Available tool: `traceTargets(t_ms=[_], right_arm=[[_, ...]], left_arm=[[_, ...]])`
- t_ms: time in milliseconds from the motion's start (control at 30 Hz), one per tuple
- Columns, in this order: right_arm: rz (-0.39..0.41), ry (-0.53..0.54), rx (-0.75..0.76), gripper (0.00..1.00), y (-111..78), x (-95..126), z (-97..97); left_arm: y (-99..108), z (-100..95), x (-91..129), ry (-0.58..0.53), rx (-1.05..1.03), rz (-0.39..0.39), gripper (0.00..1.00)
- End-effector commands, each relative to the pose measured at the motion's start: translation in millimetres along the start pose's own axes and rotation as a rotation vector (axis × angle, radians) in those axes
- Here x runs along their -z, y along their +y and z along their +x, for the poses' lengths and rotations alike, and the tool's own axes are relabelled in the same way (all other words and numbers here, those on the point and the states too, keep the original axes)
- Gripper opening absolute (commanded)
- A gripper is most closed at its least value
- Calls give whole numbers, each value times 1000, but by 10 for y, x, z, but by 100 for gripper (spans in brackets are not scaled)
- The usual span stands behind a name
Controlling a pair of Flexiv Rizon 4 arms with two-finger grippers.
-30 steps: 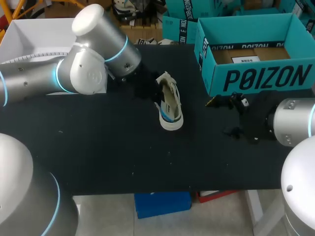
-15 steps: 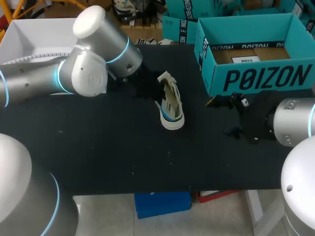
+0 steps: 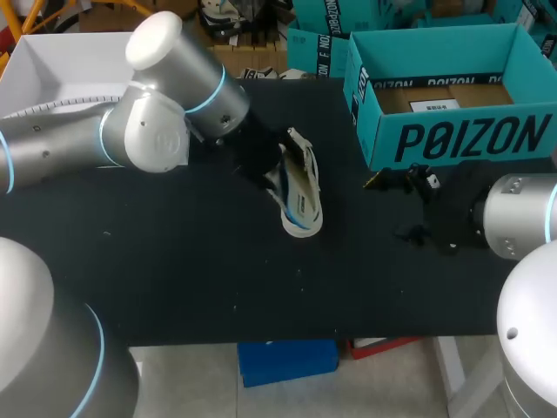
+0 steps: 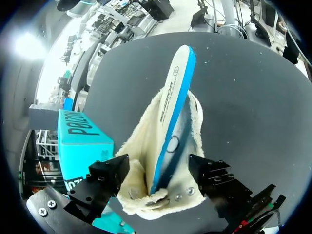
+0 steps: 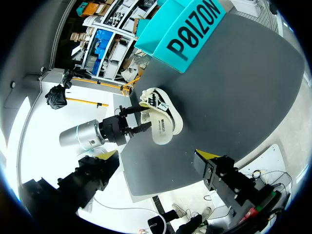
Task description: Take the shoe out of the shoebox, open the shoe tongue, remove and reinsert the insole, then place the shoe into the shoebox
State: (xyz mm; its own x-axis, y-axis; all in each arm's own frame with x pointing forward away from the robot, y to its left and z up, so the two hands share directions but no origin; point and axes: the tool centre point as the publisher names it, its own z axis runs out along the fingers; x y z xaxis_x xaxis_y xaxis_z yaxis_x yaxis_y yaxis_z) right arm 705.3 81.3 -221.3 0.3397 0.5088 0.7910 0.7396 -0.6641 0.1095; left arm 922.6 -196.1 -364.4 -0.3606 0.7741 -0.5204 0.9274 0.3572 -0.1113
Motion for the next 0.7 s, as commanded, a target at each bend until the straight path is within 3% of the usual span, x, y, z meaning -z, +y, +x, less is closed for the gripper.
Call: traceTargets(t_ms=[33, 300, 367, 467, 500, 567, 600, 700], right_arm=[[-155, 12, -15, 100, -72, -14, -57], [-155, 12, -15, 100, -72, -14, -57], [-155, 12, -15, 100, -72, -14, -57], [-155, 12, -15, 100, -72, -14, -57], [-155, 12, -15, 100, -72, -14, -57], [-155, 12, -15, 100, -72, -14, -57], [-155, 12, -15, 100, -72, -14, -57], [-155, 12, -15, 100, -72, -14, -57]], left_arm=[[6, 1, -24, 4, 0, -7, 100], [19, -45, -56, 22, -15, -5, 100], [19, -50, -63, 32, -20, -6, 47], [24, -47, -69, 46, -25, -13, 44], [25, -44, -69, 47, -25, -14, 35], [26, -34, -68, 57, -28, -18, 5], [28, -26, -68, 67, -31, -26, 0], [48, -5, -75, 85, -41, -38, 0]])
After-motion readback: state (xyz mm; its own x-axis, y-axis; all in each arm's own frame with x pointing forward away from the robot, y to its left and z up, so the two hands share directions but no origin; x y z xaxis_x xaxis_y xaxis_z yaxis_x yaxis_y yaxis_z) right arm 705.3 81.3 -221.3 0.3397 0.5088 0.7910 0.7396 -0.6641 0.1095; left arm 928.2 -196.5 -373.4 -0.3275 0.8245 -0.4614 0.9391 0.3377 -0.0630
